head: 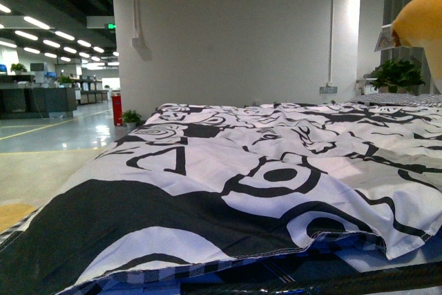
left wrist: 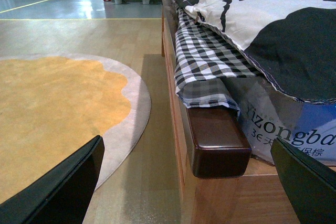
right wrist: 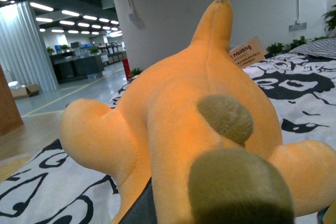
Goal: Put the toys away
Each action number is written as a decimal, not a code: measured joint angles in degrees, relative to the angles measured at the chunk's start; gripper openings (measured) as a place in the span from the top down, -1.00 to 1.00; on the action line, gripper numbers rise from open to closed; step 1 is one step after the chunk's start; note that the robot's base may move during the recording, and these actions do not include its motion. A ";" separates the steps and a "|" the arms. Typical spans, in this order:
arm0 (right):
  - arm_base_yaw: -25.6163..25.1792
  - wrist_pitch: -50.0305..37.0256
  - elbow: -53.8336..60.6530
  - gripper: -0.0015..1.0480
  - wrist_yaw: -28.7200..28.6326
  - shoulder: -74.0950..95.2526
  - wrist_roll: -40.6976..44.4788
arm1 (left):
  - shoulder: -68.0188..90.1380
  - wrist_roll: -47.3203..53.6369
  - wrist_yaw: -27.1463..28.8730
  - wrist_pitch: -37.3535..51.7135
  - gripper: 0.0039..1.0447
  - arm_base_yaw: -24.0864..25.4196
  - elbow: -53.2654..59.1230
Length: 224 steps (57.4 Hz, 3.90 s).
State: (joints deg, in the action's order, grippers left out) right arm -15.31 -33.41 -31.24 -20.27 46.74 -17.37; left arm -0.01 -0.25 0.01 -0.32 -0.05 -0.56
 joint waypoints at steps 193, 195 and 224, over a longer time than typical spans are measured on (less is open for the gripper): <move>15.08 33.24 30.45 0.78 20.52 -46.38 17.05 | 0.00 0.00 0.00 0.00 -0.89 0.00 0.00; 15.08 33.24 30.45 0.78 20.52 -46.38 17.05 | 0.00 0.00 0.00 0.00 -0.89 0.00 0.00; 15.10 33.27 30.45 0.78 20.50 -46.40 17.05 | 0.00 0.00 0.00 0.00 -0.89 0.00 0.00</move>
State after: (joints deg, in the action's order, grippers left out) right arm -0.21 -0.14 -0.80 0.23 0.34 -0.32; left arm -0.01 -0.25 0.01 -0.32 -0.05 -0.56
